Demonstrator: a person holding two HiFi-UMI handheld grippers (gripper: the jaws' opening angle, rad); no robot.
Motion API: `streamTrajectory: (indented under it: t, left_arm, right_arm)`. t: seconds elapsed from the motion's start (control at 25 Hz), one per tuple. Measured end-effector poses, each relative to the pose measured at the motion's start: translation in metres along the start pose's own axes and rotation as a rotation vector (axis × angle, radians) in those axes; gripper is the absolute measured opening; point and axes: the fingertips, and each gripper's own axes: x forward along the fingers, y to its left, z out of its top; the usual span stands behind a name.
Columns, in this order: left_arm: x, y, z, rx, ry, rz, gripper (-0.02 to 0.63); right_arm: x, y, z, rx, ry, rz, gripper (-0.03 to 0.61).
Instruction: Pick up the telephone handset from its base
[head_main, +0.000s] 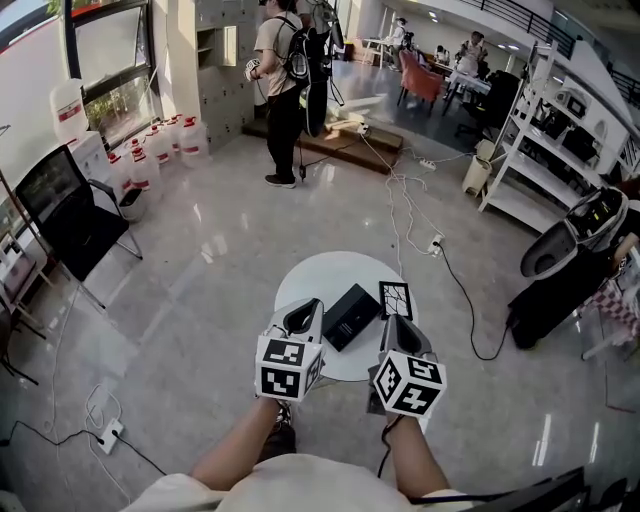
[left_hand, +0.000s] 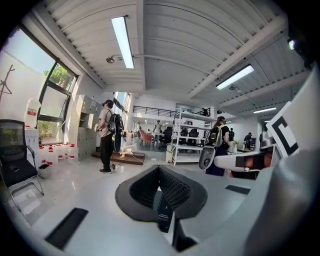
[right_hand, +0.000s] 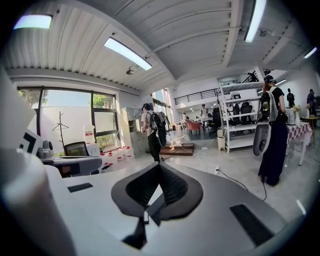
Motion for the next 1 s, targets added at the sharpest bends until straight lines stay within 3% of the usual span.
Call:
streamTrajectory:
  t: [0.56, 1.0]
  left_arm:
    - [0.073, 0.031, 0.044, 0.007, -0.045, -0.093, 0.015]
    - [0.112, 0.049, 0.052, -0.002, -0.058, -0.149, 0.016]
  right_arm:
    - [0.063, -0.008, 0.041, -0.001, -0.053, -0.072, 0.025]
    - [0.093, -0.022, 0.048, -0.010, -0.045, -0.147, 0.025]
